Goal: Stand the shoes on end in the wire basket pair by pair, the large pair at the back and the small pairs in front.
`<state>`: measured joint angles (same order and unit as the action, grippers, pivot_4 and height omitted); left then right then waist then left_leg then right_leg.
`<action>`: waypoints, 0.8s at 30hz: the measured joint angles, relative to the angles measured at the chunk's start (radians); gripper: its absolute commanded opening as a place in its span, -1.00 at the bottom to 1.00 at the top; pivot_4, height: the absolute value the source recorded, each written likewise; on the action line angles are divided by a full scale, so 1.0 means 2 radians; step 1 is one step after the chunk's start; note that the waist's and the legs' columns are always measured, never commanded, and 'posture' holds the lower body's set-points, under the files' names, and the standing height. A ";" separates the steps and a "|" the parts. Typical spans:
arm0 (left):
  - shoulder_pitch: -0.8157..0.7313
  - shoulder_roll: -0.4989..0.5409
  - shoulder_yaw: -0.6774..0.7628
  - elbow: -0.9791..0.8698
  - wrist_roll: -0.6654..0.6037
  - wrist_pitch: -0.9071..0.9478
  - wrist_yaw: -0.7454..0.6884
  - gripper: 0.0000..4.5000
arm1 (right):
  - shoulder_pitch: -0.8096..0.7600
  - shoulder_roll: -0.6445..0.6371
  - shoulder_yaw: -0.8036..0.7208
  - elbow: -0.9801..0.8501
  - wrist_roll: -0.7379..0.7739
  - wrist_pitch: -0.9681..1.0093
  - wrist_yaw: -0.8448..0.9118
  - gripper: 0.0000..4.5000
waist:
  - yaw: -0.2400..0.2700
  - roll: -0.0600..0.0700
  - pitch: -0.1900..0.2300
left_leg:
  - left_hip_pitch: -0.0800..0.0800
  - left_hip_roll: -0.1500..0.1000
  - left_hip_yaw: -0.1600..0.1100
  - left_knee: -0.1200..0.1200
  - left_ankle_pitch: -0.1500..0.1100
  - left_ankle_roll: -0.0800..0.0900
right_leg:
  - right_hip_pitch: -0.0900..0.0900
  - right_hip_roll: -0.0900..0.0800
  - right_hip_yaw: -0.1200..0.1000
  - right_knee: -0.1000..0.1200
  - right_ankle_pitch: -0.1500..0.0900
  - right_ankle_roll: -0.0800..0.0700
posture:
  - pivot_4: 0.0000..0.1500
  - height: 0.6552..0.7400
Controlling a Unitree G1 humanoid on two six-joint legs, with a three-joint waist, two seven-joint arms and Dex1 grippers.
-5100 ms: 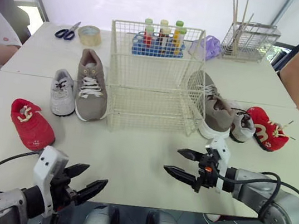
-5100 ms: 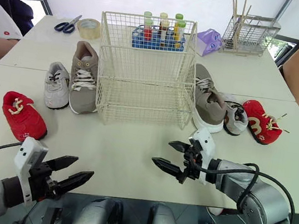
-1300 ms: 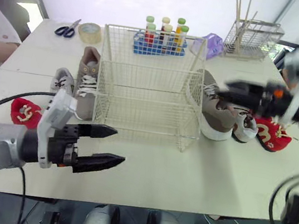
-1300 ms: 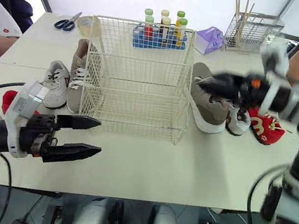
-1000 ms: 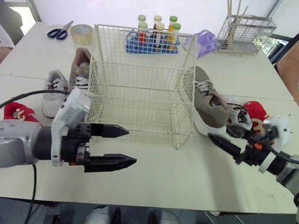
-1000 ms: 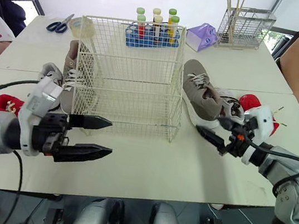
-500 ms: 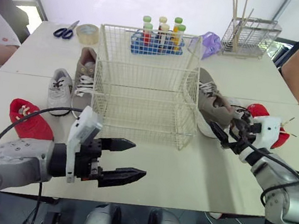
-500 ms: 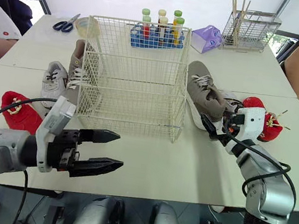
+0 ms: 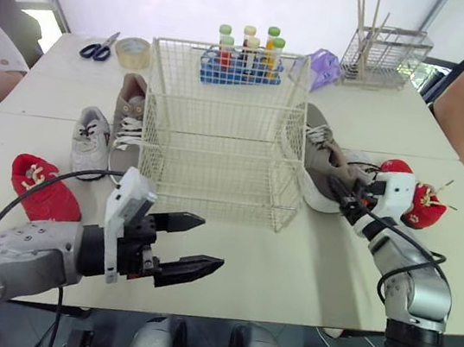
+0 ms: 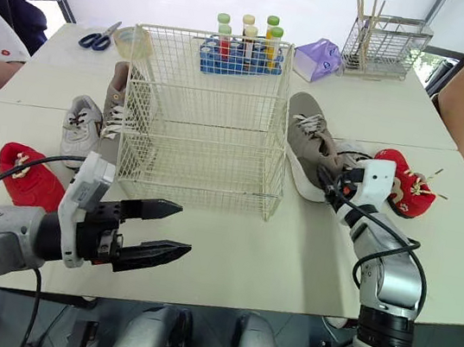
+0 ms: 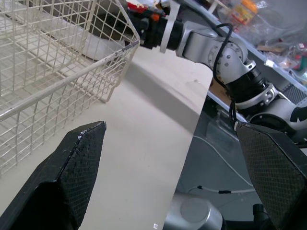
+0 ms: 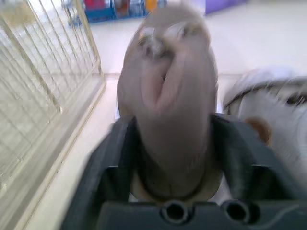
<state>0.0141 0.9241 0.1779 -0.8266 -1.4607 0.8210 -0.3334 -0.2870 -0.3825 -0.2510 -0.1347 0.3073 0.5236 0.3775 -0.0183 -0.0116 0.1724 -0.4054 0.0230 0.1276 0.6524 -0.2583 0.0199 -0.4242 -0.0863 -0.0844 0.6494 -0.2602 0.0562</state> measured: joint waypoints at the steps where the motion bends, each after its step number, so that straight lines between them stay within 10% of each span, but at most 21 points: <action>1: 0.003 0.000 0.001 0.000 0.002 -0.001 -0.001 1.00 | 0.001 -0.001 0.004 0.000 -0.005 -0.002 -0.001 -0.66 | 0.000 -0.001 0.000 | 0.000 0.000 0.000 0.000 0.000 0.000 | 0.000 0.000 0.000 0.000 0.000 0.000 | 1.00 1.00; 8: 0.002 0.008 0.013 0.004 0.002 -0.001 -0.018 1.00 | -0.063 -0.027 0.007 0.072 -0.019 -0.031 -0.001 -0.90 | 0.001 0.001 0.001 | 0.000 0.000 0.000 0.001 0.000 0.000 | -0.001 0.000 0.000 0.000 0.001 -0.001 | 1.00 1.00; 15: -0.028 0.026 0.023 0.042 -0.009 0.000 -0.048 1.00 | -0.304 -0.106 -0.038 0.151 -0.001 -0.104 0.017 -0.90 | 0.003 0.007 0.006 | -0.002 0.002 0.001 0.000 0.000 0.000 | -0.002 0.003 0.000 -0.001 0.001 -0.001 | 1.00 1.00; 24: 0.006 0.051 0.126 0.072 -0.070 0.004 -0.062 1.00 | -0.489 -0.183 -0.016 0.262 0.097 -0.066 0.259 -0.90 | -0.001 0.007 0.008 | -0.002 0.002 0.001 0.000 0.000 0.000 | -0.003 0.002 0.000 -0.001 0.001 -0.001 | 1.00 1.00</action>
<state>0.0264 1.0266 0.4293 -0.6828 -1.6014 0.8295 -0.4573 -1.2640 -0.7484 -0.2822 0.3902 0.5022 0.3912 0.8962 -0.0207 0.0029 0.1882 -0.4096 0.0277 0.1305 0.6527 -0.2578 0.0193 -0.4296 -0.0821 -0.0843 0.6479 -0.2579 0.0546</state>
